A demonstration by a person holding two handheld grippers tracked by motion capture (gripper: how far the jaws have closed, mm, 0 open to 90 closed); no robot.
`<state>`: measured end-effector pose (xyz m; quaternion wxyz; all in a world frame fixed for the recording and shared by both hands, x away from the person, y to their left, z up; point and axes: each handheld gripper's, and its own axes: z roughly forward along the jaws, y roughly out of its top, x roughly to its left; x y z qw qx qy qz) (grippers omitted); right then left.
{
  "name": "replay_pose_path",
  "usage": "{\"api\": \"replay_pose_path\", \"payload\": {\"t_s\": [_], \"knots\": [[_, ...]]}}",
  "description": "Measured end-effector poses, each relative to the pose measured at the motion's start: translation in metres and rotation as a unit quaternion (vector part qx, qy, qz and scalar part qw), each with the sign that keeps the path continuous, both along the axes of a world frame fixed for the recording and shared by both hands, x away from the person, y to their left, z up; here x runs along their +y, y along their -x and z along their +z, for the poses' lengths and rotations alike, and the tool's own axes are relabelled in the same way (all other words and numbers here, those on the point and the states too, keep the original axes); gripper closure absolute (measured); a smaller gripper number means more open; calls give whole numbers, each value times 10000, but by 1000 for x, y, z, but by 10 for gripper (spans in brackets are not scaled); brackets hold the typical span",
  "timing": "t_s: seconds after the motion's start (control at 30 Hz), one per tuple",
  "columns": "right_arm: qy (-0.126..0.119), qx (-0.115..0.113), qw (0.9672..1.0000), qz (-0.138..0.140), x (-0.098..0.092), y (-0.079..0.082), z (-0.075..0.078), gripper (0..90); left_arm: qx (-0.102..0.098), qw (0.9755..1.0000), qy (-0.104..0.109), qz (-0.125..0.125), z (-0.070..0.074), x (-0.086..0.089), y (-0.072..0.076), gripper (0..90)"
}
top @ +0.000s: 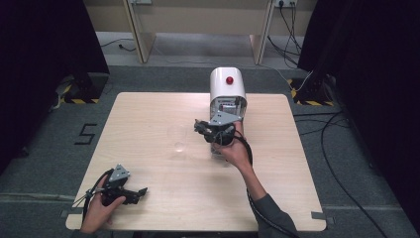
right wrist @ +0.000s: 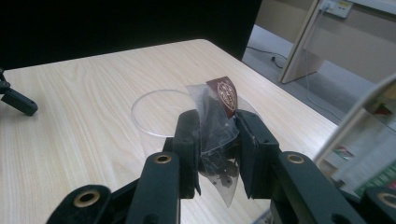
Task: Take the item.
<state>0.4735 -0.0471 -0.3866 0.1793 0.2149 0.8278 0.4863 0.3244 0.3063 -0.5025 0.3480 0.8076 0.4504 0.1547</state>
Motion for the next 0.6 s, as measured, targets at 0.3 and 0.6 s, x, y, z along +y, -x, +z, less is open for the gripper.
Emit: {"api": "replay_pose_path", "payload": {"t_s": [0.3, 0.6], "knots": [[151, 65, 9998, 110, 20, -6, -5, 714, 1, 10000, 4, 0, 0, 0, 0, 0], [170, 107, 9996, 222, 38, -10, -6, 714, -4, 10000, -1, 2, 0, 0, 0, 0]]}}
